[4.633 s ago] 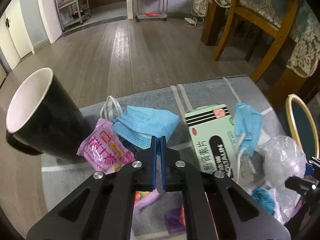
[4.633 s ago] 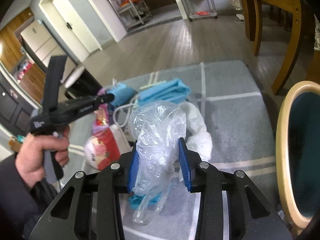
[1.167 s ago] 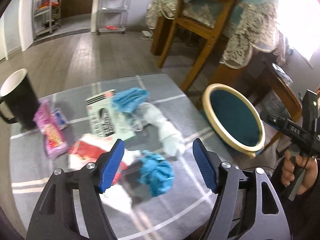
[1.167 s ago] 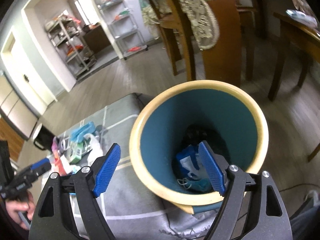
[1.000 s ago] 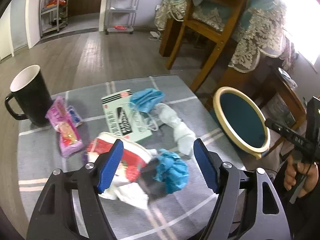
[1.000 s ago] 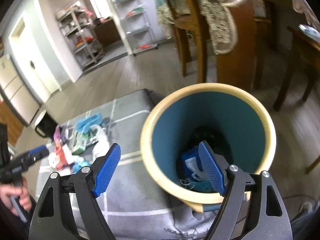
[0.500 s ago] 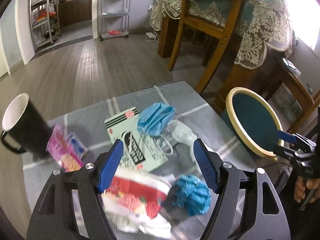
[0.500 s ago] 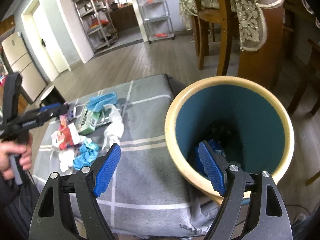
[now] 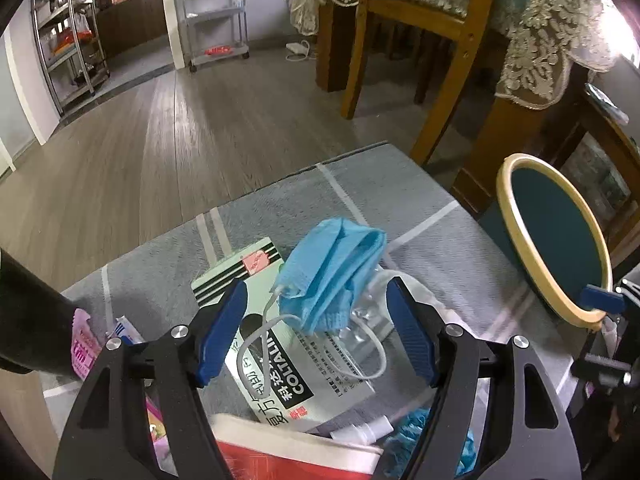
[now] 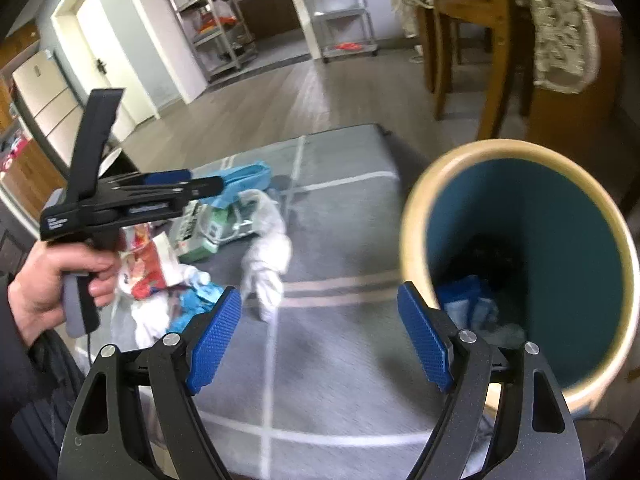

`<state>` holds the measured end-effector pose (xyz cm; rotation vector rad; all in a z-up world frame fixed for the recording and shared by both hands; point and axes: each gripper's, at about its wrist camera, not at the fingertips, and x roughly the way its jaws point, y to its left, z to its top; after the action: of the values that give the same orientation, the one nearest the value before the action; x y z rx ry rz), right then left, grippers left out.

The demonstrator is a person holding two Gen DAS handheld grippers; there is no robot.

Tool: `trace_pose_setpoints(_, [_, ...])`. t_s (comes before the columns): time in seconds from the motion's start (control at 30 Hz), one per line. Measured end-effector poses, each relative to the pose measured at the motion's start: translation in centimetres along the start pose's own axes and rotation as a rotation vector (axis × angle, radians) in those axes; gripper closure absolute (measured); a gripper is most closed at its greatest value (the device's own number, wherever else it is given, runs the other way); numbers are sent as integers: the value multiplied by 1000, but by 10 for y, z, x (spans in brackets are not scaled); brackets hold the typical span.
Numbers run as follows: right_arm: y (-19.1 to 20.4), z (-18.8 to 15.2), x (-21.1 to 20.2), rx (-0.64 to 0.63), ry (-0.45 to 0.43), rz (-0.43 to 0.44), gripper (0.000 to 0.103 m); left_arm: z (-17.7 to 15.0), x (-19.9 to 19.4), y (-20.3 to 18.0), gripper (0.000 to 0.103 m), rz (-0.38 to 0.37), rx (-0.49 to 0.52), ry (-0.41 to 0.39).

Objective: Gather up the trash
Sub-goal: 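Grasp the white tissue with the right tool while the left tool grasps a blue mask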

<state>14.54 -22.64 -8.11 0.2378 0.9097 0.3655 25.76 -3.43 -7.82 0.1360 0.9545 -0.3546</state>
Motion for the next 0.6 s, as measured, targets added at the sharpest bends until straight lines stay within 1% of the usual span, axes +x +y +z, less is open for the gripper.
trace_pose_setpoints(0.1, [13, 7, 18, -12, 24, 20, 22, 0, 6, 2, 34, -5, -8, 20])
trace_pose_setpoints(0.17, [21, 10, 28, -14, 42, 33, 22, -1, 10, 3, 46, -5, -10, 41])
trace_pose_setpoints(0.2, [25, 12, 35, -17, 54, 37, 22, -2, 12, 4, 49, -10, -15, 53])
trace_pose_setpoints(0.23, [28, 13, 41, -18, 63, 40, 22, -3, 13, 5, 55, -17, -22, 59])
trace_pose_setpoints(0.27, [31, 15, 48, -20, 75, 42, 22, -3, 13, 7, 63, -26, -35, 66])
trace_pose_setpoints(0.3, [33, 16, 55, -21, 86, 42, 23, -4, 14, 8, 67, -31, -42, 72])
trace_pose_setpoints(0.37, [37, 19, 66, -22, 106, 41, 28, -6, 15, 12, 81, -39, -58, 79])
trace_pose_setpoints(0.4, [38, 17, 71, -23, 118, 39, 33, -6, 14, 13, 85, -45, -64, 80])
trace_pose_setpoints(0.43, [39, 17, 75, -23, 128, 37, 39, -7, 14, 14, 90, -49, -71, 78])
trace_pose_setpoints(0.47, [38, 15, 79, -23, 141, 33, 43, -7, 13, 15, 96, -49, -76, 73])
trace_pose_setpoints(0.5, [38, 13, 83, -23, 153, 30, 52, -7, 11, 16, 98, -50, -81, 67])
trace_pose_setpoints(0.53, [37, 11, 85, -22, 163, 25, 59, -8, 9, 17, 98, -58, -92, 57])
trace_pose_setpoints(0.57, [36, 9, 82, -25, 147, 23, 62, -7, 7, 18, 99, -64, -99, 51])
trace_pose_setpoints(0.6, [35, 7, 81, -20, 151, 35, 69, -7, 4, 18, 99, -66, -105, 41])
